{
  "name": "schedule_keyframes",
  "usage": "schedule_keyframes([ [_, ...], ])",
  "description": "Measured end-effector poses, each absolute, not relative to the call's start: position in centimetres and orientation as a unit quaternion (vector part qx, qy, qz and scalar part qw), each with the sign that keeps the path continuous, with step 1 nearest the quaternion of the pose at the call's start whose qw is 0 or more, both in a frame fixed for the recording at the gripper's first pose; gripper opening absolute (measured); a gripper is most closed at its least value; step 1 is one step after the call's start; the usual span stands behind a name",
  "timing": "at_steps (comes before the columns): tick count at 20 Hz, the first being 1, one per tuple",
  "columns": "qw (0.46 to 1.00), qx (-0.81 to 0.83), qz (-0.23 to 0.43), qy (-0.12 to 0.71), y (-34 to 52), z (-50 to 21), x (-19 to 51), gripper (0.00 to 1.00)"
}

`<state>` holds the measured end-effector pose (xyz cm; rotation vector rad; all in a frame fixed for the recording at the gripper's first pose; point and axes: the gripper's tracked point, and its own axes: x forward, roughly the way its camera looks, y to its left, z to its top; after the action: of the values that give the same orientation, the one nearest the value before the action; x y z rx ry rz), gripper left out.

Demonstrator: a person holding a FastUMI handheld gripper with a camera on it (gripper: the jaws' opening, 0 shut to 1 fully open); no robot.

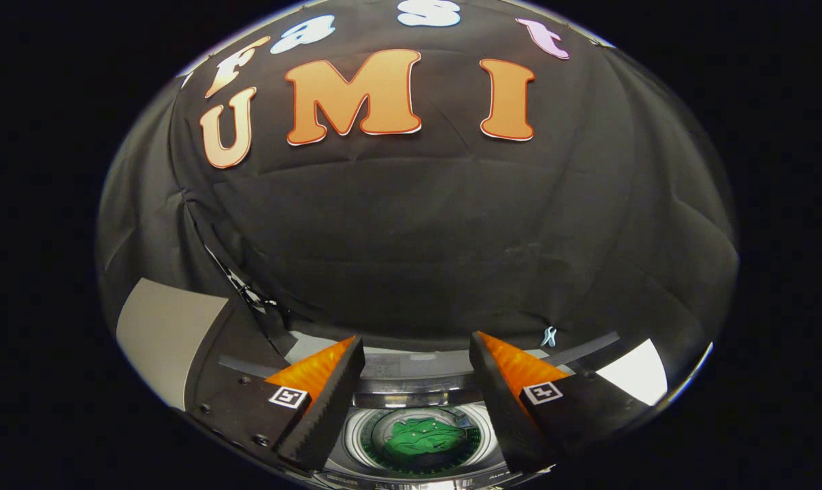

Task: Put the clothes into the washing machine and then close the washing machine lid.

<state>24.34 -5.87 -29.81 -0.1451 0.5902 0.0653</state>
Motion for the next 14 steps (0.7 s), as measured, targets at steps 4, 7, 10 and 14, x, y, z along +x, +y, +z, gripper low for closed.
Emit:
schedule_keyframes([
  [4, 0.953, -0.070, 0.032, 0.292, -6.5, -30.8, 21.0, 0.99],
  [7, 0.950, -0.065, 0.027, 0.305, -7.2, -32.4, 18.0, 1.00],
  [10, 0.941, -0.044, 0.019, 0.336, -8.2, -35.7, 14.3, 1.00],
  [14, 0.935, -0.016, -0.001, 0.354, -9.9, -38.1, 11.4, 1.00],
])
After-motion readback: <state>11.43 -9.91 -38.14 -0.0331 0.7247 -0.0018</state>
